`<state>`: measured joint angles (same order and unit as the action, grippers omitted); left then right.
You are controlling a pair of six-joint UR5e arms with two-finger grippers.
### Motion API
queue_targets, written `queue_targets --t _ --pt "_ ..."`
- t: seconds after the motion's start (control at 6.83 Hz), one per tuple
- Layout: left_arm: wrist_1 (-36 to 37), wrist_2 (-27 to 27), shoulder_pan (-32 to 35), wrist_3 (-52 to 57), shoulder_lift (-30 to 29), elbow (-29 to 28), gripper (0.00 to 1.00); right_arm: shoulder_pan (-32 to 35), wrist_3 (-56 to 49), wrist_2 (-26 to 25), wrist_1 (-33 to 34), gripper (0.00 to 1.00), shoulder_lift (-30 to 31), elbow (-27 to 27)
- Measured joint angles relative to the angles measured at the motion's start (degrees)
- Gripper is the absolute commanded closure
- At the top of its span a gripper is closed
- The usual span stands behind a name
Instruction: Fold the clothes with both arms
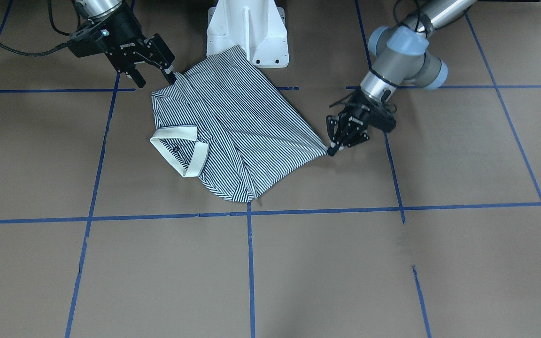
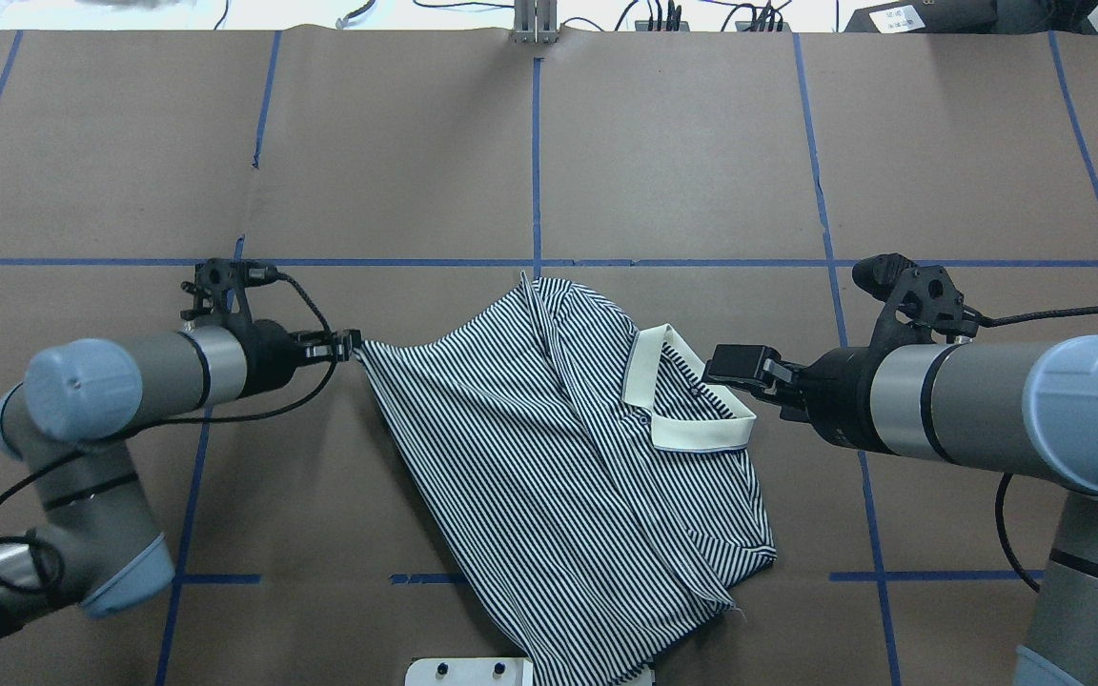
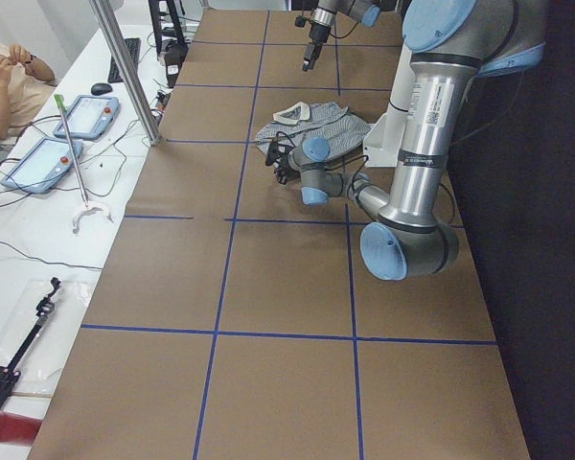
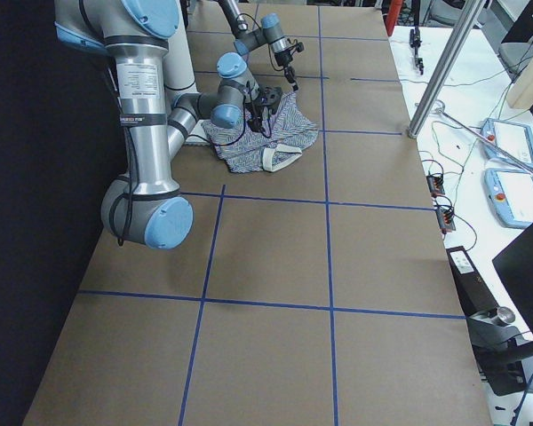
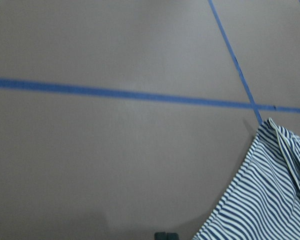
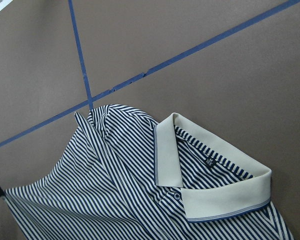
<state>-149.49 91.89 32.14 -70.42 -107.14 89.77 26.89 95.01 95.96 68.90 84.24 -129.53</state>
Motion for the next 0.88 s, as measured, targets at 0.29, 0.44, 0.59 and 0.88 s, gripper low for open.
queue_targets --t 0.29,0.44,0.59,0.88 --pt "0.05 3.53 9.81 3.57 -14.37 -18.76 1.00 1.10 0.00 -0.04 0.01 0.00 0.02 0.12" --pt "0.07 4.79 13.50 5.18 -21.26 -28.52 1.00 1.56 -0.01 -0.01 0.01 0.00 -0.08 0.17" --pt "0.07 5.54 15.97 6.77 -26.16 -35.78 0.82 1.81 -0.04 0.00 0.01 0.00 -0.24 0.21" --pt "-0.49 7.20 18.47 9.41 -28.50 -39.92 0.59 2.05 -0.06 -0.09 0.13 0.00 -1.03 1.02"
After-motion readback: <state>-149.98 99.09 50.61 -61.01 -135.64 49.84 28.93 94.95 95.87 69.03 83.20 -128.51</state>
